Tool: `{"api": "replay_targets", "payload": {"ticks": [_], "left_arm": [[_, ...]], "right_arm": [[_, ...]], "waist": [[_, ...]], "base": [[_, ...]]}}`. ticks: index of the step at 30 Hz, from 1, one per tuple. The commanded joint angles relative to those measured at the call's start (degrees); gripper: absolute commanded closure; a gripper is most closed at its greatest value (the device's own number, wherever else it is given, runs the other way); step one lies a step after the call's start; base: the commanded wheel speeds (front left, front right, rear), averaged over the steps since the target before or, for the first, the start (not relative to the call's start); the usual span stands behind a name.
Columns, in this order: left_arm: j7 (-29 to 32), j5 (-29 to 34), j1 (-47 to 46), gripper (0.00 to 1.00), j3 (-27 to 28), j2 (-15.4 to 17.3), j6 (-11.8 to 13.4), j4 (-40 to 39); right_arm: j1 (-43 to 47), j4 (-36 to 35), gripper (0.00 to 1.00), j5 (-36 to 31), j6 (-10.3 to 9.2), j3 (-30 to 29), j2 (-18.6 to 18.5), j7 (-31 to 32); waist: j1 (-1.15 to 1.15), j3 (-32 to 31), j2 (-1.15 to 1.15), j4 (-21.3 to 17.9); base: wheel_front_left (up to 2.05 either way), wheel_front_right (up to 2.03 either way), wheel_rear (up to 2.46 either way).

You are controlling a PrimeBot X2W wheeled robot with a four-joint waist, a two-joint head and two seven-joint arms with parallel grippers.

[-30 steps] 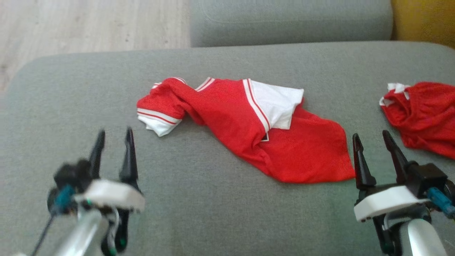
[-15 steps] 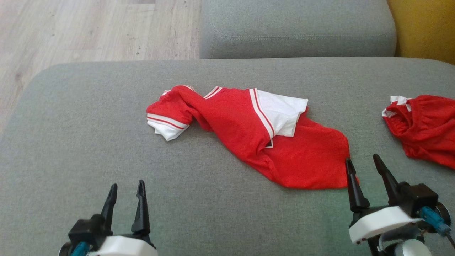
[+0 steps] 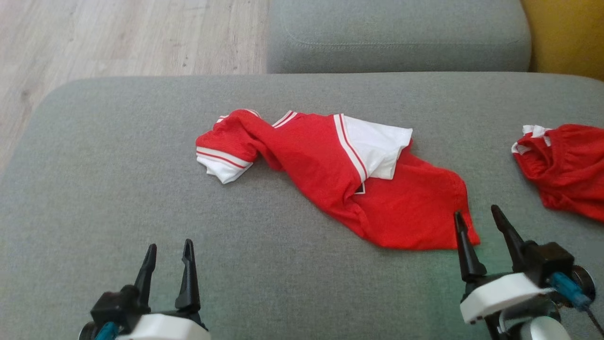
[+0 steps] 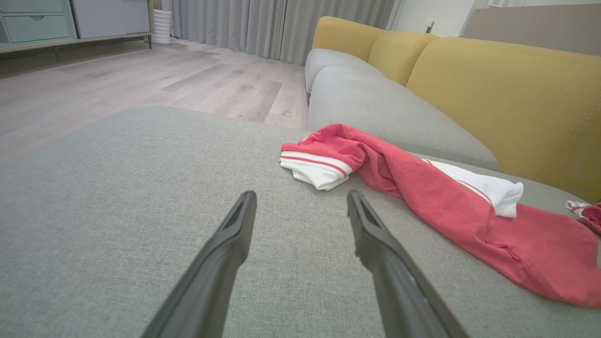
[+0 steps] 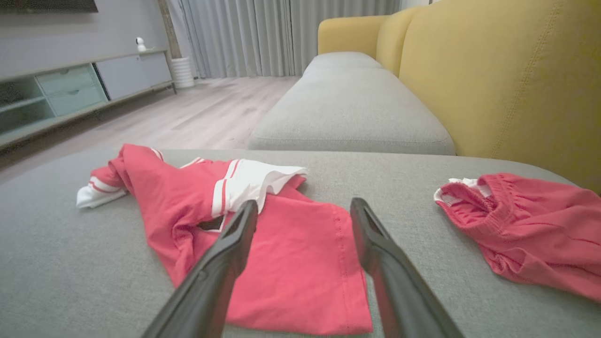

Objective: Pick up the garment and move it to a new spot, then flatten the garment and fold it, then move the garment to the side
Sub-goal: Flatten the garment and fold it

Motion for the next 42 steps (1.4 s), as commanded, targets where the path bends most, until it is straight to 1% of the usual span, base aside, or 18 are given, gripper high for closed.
{"api": "replay_targets", "payload": {"ticks": [1, 5, 10, 11, 16, 23, 29, 30, 31, 32, 33, 34, 35, 39, 42], "left_arm": [[-0.7, 0.6, -2.2, 0.00, 2.4, 0.6, 0.3, -1.7], [-0.7, 0.9, -3.0, 0.00, 2.1, 0.2, 0.1, -1.4], [-0.7, 1.6, -4.4, 0.00, 1.6, -0.9, -0.2, -0.8], [-0.7, 1.6, -4.4, 0.00, 1.6, -0.9, -0.2, -0.8], [-0.7, 2.2, -5.6, 0.00, 1.1, -2.1, -0.5, -0.1], [-0.7, 3.2, -6.3, 0.00, 2.0, -3.9, -1.2, 1.2], [-0.7, 4.3, -5.8, 0.00, 2.6, -5.0, -2.2, 2.2], [-0.7, 4.5, -5.7, 0.00, 2.7, -5.1, -2.4, 2.3], [-0.7, 4.6, -5.6, 0.00, 2.8, -5.2, -2.5, 2.5], [-0.7, 4.8, -5.6, 0.00, 2.9, -5.3, -2.6, 2.6], [-0.7, 4.9, -5.5, 0.00, 3.0, -5.3, -2.6, 2.6], [-0.7, 5.0, -5.5, 0.00, 3.0, -5.4, -2.7, 2.7], [-0.7, 5.1, -5.4, 0.00, 3.1, -5.4, -2.7, 2.8], [-0.7, 5.4, -5.2, 0.00, 3.0, -5.5, -3.0, 3.1], [-0.7, 5.5, -5.0, 0.00, 2.8, -5.5, -3.2, 3.5]], "right_arm": [[-3.0, -1.7, 0.00, -0.8, -0.04, 1.4, -0.3, 0.4], [-7.5, -1.0, 0.00, -1.8, -0.04, 0.8, -0.3, 2.7], [-14.4, 2.9, 0.00, -2.9, -0.04, -0.3, -0.3, 7.2], [-14.4, 2.9, 0.00, -2.9, -0.04, -0.3, -0.3, 7.2], [-19.8, 9.3, 0.00, -2.3, -0.04, -0.8, -0.3, 10.5], [-24.4, 18.8, 0.00, -0.3, -0.04, -2.1, -0.3, 12.2], [-27.6, 24.0, 0.00, -0.2, -0.04, -2.9, -0.3, 9.8], [-28.2, 24.6, 0.05, -0.2, -0.04, -2.9, -0.3, 9.2], [-28.7, 25.1, 0.12, 0.0, -0.04, -3.0, -0.3, 8.5], [-29.2, 25.5, 0.22, 0.1, -0.04, -3.1, -0.3, 7.9], [-29.6, 26.1, 0.52, 0.1, -0.04, -3.2, -0.3, 7.5], [-30.0, 26.6, 0.64, 0.0, -0.04, -3.2, -0.3, 7.2], [-30.5, 27.0, 0.99, -0.1, -0.04, -3.2, -0.3, 6.8], [-32.6, 28.0, 1.00, -0.9, -0.04, -2.2, -0.3, 4.5], [-34.0, 27.6, 1.00, 0.1, -0.04, 1.0, -0.3, 2.8]], "waist": [[0.00, 0.6, 0.00, 0.4], [0.00, 2.3, 0.00, 1.7], [0.00, 4.9, 0.00, 4.4], [0.00, 4.9, 0.00, 4.4], [0.00, 7.6, 0.00, 7.9], [0.00, 10.2, 0.00, 12.1], [0.00, 10.4, 0.00, 14.1], [0.00, 10.4, 0.00, 14.2], [0.00, 10.2, 0.00, 14.4], [0.00, 10.0, 0.00, 14.5], [0.00, 9.9, 0.00, 14.5], [0.00, 9.7, 0.00, 14.5], [0.00, 9.6, 0.00, 14.5], [0.00, 9.0, 0.00, 14.5], [0.00, 8.1, 0.00, 14.7]], "base": [[0.00, 0.00, 0.00], [0.00, 0.00, 0.00], [0.00, 0.00, 0.00], [0.00, 0.00, 0.00], [0.00, 0.00, 0.00], [0.00, 0.00, 0.00], [0.00, 0.00, 0.00], [0.00, 0.00, 0.00], [0.00, 0.00, 0.00], [0.00, 0.00, 0.00], [0.00, 0.00, 0.00], [0.00, 0.00, 0.00], [0.00, 0.00, 0.00], [0.00, 0.00, 0.00], [0.00, 0.00, 0.00]]}}
